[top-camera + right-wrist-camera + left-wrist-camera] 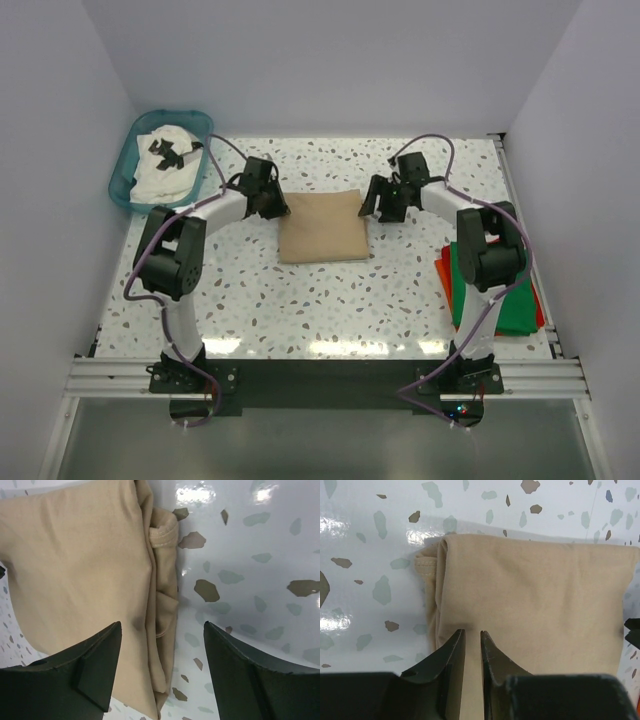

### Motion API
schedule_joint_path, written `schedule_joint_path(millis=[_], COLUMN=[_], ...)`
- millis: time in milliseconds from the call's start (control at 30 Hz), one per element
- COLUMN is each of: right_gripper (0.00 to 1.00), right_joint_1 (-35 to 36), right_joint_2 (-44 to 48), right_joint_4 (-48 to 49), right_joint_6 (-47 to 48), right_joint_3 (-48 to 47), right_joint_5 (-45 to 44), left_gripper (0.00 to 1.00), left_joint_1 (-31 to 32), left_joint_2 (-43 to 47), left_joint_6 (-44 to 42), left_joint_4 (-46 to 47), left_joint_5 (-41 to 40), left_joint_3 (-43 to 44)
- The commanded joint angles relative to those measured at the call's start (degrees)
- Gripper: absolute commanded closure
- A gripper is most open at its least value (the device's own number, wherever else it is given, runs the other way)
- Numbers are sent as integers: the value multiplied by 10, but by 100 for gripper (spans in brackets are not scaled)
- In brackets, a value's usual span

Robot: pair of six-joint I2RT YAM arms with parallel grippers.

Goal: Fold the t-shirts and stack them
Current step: Neatly place the folded tshirt to the corner

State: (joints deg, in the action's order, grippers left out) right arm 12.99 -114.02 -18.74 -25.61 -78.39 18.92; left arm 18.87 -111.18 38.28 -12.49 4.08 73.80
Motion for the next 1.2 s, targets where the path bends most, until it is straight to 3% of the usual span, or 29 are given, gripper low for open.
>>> schedule_joint_path(millis=[0, 333, 533, 667, 700, 967, 1167], right_gripper=[30, 43, 57, 87, 100, 100, 100], right_joint_1=[19, 66, 88, 91, 91, 71, 12], right_joint_2=[-9, -62, -95, -103, -100, -36, -25], right_joint_4=[35, -28, -48, -65, -74, -130, -213], right_joint_6=[-8, -16, -30, -39, -42, -123, -211], right_joint_3=[1, -59, -91, -98, -96, -76, -84], right_joint_5=[31, -81, -137, -183, -187, -346, -362], left_gripper=[76, 78, 80, 82, 82, 83, 83], left_joint_1=[-2, -2, -2, -3, -2, -2, -2], left_joint_2=[33, 54, 68, 91, 104, 163, 189], left_joint_6=[-17, -20, -16, -18, -20, -29, -34], left_joint_4=[-7, -10, -16, -31, -34, -57, -60], left_joint_5=[14, 6, 4, -4, -6, -2, 15], left_joint_3=[18, 0, -4, -2, -3, -5, -5])
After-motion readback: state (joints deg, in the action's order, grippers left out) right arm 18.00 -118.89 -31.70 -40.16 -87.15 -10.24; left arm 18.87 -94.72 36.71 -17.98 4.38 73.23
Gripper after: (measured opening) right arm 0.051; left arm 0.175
